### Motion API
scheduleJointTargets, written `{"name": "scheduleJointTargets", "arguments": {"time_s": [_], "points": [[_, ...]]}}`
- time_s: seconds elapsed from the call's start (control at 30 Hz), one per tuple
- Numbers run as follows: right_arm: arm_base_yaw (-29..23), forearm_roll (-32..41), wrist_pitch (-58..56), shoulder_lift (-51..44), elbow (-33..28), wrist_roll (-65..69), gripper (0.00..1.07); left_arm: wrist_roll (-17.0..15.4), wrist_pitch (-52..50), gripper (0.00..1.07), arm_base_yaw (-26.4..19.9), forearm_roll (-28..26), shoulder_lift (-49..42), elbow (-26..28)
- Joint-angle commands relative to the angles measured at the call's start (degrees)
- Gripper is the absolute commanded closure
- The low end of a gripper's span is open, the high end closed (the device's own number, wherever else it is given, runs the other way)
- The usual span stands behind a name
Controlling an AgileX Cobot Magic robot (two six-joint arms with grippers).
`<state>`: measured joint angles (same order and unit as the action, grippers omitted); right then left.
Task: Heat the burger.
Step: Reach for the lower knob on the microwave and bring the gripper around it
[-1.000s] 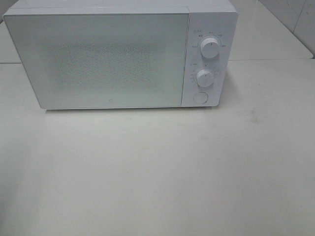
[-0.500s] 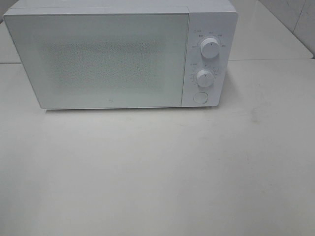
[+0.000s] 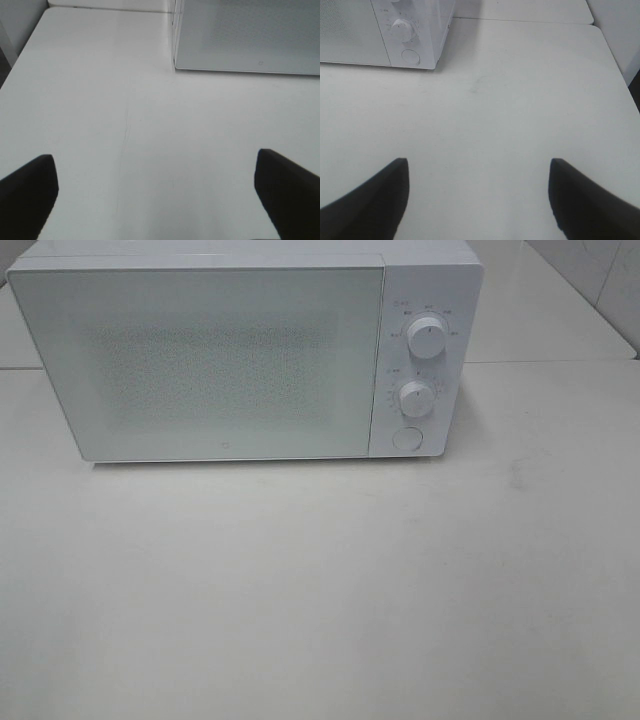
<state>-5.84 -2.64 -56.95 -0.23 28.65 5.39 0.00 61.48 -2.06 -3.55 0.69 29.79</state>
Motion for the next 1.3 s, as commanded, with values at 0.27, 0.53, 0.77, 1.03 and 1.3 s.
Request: {"name": "scheduleJointTargets", "arguments": {"time_s": [0.27, 0.53, 0.77, 1.03, 1.3], "points": [[0.2, -0.1, -0.1, -1.6, -0.2, 0.0, 0.32, 0.0, -0.1, 0.06, 0.0, -0.2, -2.2, -0.2], [0.2, -0.1, -0.1, -1.6, -0.2, 0.2, 0.32, 0.0, -0.1, 0.06, 0.0, -0.1, -2.2, -0.2], [0.2, -0.2, -0.1, -1.6, -0.2, 0.3, 0.32, 0.0, -0.1, 0.06, 0.0, -0.1, -2.2, -0.2], [0.2, -0.2, -0.1, -1.6, -0.2, 0.3, 0.32, 0.0, -0.1, 0.06, 0.0, -0.1, -2.2, -0.2], [0.2, -0.1, 1.1, -0.7, 0.7, 0.3, 0.32, 0.0, -0.1, 0.06, 0.0, -0.1, -2.2, -0.2]]}}
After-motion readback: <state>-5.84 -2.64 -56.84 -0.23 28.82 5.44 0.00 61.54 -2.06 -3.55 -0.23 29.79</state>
